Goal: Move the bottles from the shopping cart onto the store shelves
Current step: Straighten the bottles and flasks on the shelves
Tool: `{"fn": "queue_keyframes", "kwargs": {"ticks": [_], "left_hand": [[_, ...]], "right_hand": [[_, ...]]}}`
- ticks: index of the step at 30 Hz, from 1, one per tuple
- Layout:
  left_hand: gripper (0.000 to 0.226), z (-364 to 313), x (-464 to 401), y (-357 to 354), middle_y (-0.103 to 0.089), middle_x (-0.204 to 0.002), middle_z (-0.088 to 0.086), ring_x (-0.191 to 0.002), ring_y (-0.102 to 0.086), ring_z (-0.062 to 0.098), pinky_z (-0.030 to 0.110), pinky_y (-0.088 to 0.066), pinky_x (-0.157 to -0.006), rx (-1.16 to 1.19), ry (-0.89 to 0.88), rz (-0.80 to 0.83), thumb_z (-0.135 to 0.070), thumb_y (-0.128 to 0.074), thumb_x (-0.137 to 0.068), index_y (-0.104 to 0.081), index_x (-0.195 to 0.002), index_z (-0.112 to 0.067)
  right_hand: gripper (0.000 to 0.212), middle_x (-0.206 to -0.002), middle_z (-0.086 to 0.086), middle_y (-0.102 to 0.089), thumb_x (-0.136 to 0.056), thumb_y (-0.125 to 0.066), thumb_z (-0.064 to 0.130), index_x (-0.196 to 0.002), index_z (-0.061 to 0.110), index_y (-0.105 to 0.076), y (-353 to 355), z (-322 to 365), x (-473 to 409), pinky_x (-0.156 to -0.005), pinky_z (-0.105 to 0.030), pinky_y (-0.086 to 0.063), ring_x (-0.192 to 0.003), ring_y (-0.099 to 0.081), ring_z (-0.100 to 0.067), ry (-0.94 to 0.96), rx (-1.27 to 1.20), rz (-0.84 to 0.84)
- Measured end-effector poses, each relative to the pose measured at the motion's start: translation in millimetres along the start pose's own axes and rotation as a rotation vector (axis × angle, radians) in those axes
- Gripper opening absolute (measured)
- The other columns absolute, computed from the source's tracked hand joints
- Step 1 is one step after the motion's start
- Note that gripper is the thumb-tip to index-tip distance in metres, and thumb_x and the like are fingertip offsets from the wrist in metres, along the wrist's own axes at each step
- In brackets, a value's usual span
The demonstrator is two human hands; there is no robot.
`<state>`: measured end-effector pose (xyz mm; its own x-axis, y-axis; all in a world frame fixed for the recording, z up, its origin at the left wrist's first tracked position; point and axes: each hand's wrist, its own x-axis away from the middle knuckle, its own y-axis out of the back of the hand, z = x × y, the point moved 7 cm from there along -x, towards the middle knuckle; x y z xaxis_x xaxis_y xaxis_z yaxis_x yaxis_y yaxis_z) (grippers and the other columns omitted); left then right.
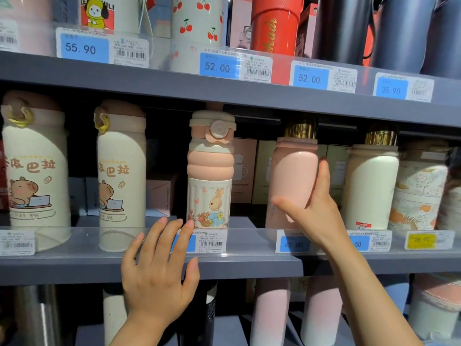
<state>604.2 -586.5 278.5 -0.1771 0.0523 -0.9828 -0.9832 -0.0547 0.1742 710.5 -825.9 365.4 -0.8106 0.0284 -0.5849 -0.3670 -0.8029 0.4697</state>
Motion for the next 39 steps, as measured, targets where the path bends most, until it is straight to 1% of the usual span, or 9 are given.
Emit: {"fn": "queue_keyframes", "kwargs": {"ticks": [4, 8, 12, 17, 21, 25, 28, 31, 39], "left_hand": [[0.047, 0, 0, 1, -0.051, -0.131, 0.005, -0.126, -0.046, 0.027, 0.041, -0.028, -0.106, 0.006, -0.001, -0.001, -0.037, -0.026, -0.098, -0.049, -0.134, -0.015], [0.047, 0, 0, 1, -0.054, -0.130, 0.006, -0.125, -0.047, 0.027, 0.041, -0.029, -0.105, 0.006, -0.021, -0.010, -0.036, -0.028, -0.098, -0.050, -0.133, -0.014], [0.047, 0, 1, 0, -0.052, -0.130, 0.005, -0.124, -0.047, 0.027, 0.041, -0.029, -0.104, 0.001, -0.021, -0.031, -0.036, -0.029, -0.097, -0.050, -0.133, -0.015], [0.046, 1, 1, -1, -0.051, -0.131, 0.005, -0.124, -0.047, 0.027, 0.041, -0.029, -0.104, -0.001, -0.029, -0.047, -0.036, -0.029, -0.097, -0.049, -0.134, -0.015], [0.047, 1, 2, -1, -0.051, -0.131, 0.005, -0.125, -0.047, 0.027, 0.044, -0.033, -0.101, -0.002, -0.030, -0.044, -0.036, -0.029, -0.097, -0.049, -0.134, -0.015], [0.046, 0, 1, 0, -0.050, -0.131, 0.006, -0.124, -0.047, 0.028, 0.040, -0.028, -0.104, -0.005, -0.030, -0.039, -0.036, -0.029, -0.097, -0.049, -0.134, -0.015], [0.047, 0, 2, -1, -0.055, -0.129, 0.007, -0.124, -0.048, 0.028, 0.043, -0.033, -0.101, -0.011, -0.022, -0.036, -0.035, -0.031, -0.096, -0.050, -0.133, -0.014], [0.046, 1, 3, -1, -0.064, -0.124, 0.011, -0.123, -0.049, 0.029, 0.047, -0.038, -0.096, -0.012, -0.019, -0.032, -0.034, -0.031, -0.096, -0.051, -0.132, -0.014], [0.046, 1, 2, -2, -0.064, -0.124, 0.011, -0.124, -0.049, 0.028, 0.049, -0.038, -0.096, -0.009, -0.011, -0.015, -0.035, -0.031, -0.096, -0.050, -0.133, -0.015]], "right_hand": [[0.131, -0.148, -0.009, -0.024, -0.057, -0.078, 0.067, -0.149, 0.033, 0.010, -6, 3, 1, -0.095, -0.052, -0.042, -0.128, -0.041, -0.035, -0.048, 0.134, -0.086], [0.126, -0.147, -0.011, -0.029, -0.065, -0.081, 0.052, -0.150, 0.031, 0.009, -3, -1, 1, -0.094, -0.047, -0.042, -0.124, -0.044, -0.035, -0.038, 0.096, -0.114], [0.114, -0.142, -0.008, -0.043, -0.076, -0.074, 0.034, -0.149, 0.038, 0.012, 1, -9, -1, -0.094, -0.051, -0.047, -0.107, -0.052, -0.029, -0.028, -0.075, -0.004], [0.132, -0.153, -0.005, -0.020, -0.058, -0.080, 0.063, -0.150, 0.033, 0.008, -1, -1, 1, -0.100, -0.047, -0.039, -0.133, -0.035, -0.028, -0.058, 0.018, -0.072], [0.129, -0.149, -0.008, -0.027, -0.061, -0.084, 0.051, -0.151, 0.031, 0.007, -1, -2, 1, -0.097, -0.045, -0.040, -0.127, -0.041, -0.031, -0.049, 0.046, -0.110], [0.116, -0.130, -0.002, -0.049, -0.073, -0.079, 0.030, -0.152, 0.035, 0.007, 3, -13, -2, -0.088, -0.040, -0.046, -0.103, -0.054, -0.023, -0.059, -0.141, -0.011], [0.114, -0.136, -0.001, -0.046, -0.072, -0.078, 0.043, -0.152, 0.034, 0.003, 0, -11, -4, -0.090, -0.041, -0.047, -0.109, -0.053, -0.024, -0.059, -0.184, 0.039], [0.132, -0.150, -0.006, -0.025, -0.057, -0.081, 0.062, -0.152, 0.031, 0.006, -3, -5, -1, -0.103, -0.047, -0.040, -0.131, -0.037, -0.028, -0.060, 0.010, -0.052], [0.118, -0.138, -0.006, -0.046, -0.064, -0.081, 0.045, -0.150, 0.033, 0.000, 2, -7, -1, -0.097, -0.049, -0.045, -0.114, -0.052, -0.032, 0.006, -0.028, -0.102]]}}
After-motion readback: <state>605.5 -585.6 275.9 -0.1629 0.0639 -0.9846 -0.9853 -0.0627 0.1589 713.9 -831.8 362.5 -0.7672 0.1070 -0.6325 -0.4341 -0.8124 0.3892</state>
